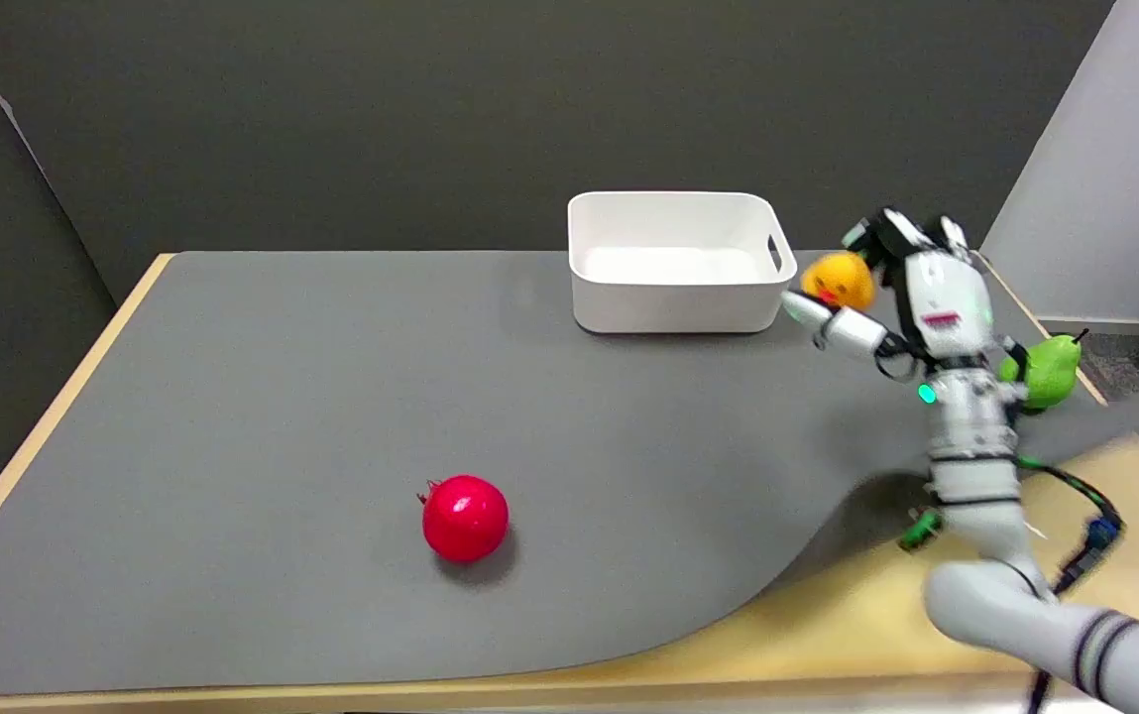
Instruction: Place the yellow duck into the white box.
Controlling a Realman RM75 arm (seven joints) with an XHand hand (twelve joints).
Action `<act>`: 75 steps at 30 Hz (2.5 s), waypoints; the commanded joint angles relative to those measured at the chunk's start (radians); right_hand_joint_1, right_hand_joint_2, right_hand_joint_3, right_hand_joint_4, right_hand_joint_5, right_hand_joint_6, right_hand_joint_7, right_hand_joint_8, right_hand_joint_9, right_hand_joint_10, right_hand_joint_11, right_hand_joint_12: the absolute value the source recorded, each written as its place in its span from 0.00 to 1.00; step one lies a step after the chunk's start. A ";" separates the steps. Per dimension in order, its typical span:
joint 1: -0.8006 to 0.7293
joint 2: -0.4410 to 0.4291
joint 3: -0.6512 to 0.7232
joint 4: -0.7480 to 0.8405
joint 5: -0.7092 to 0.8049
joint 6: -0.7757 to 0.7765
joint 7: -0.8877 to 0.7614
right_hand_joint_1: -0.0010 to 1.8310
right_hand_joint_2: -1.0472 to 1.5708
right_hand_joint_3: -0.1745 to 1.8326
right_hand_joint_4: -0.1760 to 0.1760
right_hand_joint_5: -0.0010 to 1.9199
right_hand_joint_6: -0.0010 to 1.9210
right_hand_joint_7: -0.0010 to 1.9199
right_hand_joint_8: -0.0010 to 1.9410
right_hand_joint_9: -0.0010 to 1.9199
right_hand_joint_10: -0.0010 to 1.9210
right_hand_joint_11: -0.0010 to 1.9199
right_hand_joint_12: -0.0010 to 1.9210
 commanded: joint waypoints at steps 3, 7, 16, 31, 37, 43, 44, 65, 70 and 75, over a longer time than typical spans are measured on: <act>0.483 -0.194 -0.142 -0.026 0.038 -0.231 -0.213 0.64 0.89 0.15 0.00 0.26 0.75 0.37 0.91 0.38 0.98 0.08 1.00; 0.549 -0.204 -0.161 -0.006 0.046 -0.257 -0.255 0.64 0.89 0.15 0.00 0.26 0.76 0.37 0.91 0.38 0.98 0.08 1.00; 0.678 -0.226 -0.157 -0.010 0.065 -0.359 -0.381 0.64 0.88 0.15 0.00 0.26 0.75 0.37 0.90 0.39 0.97 0.10 1.00; 0.791 -0.271 -0.217 -0.420 0.409 -0.541 -0.388 0.63 0.84 0.26 0.00 0.31 0.83 0.33 0.85 0.39 1.00 0.09 1.00; 0.793 -0.281 -0.273 -0.473 0.470 -0.546 -0.381 0.62 0.85 0.25 0.00 0.30 0.84 0.33 0.86 0.37 0.99 0.05 0.99; 0.784 -0.281 -0.273 -0.463 0.467 -0.548 -0.380 0.62 0.86 0.24 0.00 0.30 0.84 0.32 0.86 0.36 0.99 0.04 0.98; 0.779 -0.278 -0.272 -0.449 0.467 -0.548 -0.376 0.62 0.86 0.24 0.00 0.30 0.84 0.32 0.86 0.36 0.99 0.04 0.98; 0.716 -0.255 -0.226 -0.279 0.465 -0.661 -0.285 0.27 0.61 0.49 0.57 0.01 0.04 0.00 0.00 0.00 0.00 0.00 0.05; 0.592 -0.221 -0.149 -0.072 0.309 -0.429 -0.188 0.28 0.61 0.49 0.58 0.02 0.04 0.00 0.00 0.00 0.00 0.00 0.01; 0.432 -0.169 -0.098 0.076 0.174 -0.253 0.101 0.21 0.63 0.54 0.59 0.02 0.15 0.02 0.08 0.00 0.15 0.00 0.29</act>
